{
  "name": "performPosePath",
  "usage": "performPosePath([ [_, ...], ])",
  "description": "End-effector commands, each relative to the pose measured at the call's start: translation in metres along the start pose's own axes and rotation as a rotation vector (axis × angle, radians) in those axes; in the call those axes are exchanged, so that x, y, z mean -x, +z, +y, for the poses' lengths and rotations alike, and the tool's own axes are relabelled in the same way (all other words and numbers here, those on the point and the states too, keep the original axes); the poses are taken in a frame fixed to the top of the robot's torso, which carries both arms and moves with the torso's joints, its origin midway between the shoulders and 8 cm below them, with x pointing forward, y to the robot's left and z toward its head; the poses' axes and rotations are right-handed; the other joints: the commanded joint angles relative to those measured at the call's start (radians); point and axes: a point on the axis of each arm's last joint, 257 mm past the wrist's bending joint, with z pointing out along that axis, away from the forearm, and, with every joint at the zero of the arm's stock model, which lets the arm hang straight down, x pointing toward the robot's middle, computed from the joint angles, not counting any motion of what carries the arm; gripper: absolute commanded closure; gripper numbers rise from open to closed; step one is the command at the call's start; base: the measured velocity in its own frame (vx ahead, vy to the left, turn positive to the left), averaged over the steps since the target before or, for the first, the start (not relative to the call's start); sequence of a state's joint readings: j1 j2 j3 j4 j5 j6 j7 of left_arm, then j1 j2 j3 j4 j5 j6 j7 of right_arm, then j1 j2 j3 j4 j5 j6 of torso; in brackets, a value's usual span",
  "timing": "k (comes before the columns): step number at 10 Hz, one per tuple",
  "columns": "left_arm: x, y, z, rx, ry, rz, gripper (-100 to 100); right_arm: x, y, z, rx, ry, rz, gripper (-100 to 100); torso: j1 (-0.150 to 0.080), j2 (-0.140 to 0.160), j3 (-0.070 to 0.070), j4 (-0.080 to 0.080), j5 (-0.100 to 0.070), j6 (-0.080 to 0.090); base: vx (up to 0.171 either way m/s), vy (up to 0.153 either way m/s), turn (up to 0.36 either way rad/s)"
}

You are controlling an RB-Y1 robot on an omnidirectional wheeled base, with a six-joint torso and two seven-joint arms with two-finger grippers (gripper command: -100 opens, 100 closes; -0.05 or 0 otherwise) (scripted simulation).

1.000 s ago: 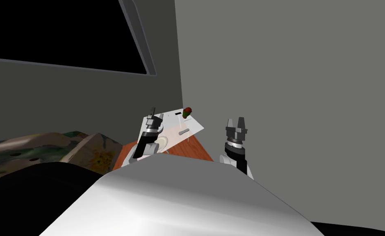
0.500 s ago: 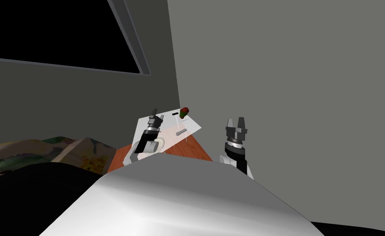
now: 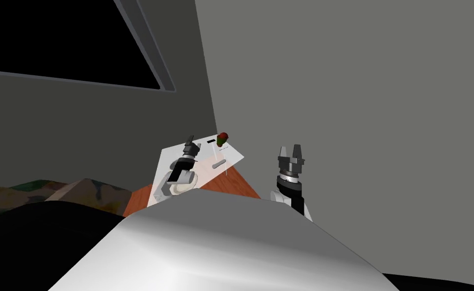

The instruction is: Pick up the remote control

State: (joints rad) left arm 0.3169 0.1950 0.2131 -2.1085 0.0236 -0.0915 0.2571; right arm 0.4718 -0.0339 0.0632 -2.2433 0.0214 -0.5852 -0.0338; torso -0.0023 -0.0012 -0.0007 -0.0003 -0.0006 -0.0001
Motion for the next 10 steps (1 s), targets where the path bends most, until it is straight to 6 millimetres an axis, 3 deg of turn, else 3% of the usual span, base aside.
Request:
performPosePath([
  [1, 0.009, 0.004, 0.016, 0.046, -0.009, -0.020, -100, 0.000, 0.000, 0.000, 0.000, 0.000, 0.000, 0, 0.000, 0.000, 0.000, 0.000, 0.000, 0.000, 0.019, -0.030, -0.111],
  [4, 0.037, 0.015, 0.051, 0.139, -0.047, -0.081, -100, 0.000, 0.000, 0.000, 0.000, 0.000, 0.000, 0, 0.000, 0.000, 0.000, 0.000, 0.000, 0.000, 0.021, -0.033, -0.157],
  [6, 0.039, 0.014, 0.059, 0.171, -0.047, -0.090, -100, 0.000, 0.000, 0.000, 0.000, 0.000, 0.000, 0, 0.001, 0.000, 0.000, 0.000, 0.000, 0.000, 0.015, -0.018, -0.034],
  [7, 0.054, 0.018, 0.075, 0.212, -0.070, -0.122, -100, 0.000, 0.000, 0.000, 0.000, 0.000, 0.000, 0, 0.001, 0.001, 0.000, 0.000, 0.000, -0.001, 0.016, -0.027, -0.201],
  [10, 0.071, 0.018, 0.102, 0.295, -0.097, -0.170, -100, 0.000, 0.000, 0.000, 0.000, 0.000, 0.000, 0, 0.000, 0.000, 0.000, 0.000, 0.000, 0.000, 0.021, -0.025, -0.129],
])
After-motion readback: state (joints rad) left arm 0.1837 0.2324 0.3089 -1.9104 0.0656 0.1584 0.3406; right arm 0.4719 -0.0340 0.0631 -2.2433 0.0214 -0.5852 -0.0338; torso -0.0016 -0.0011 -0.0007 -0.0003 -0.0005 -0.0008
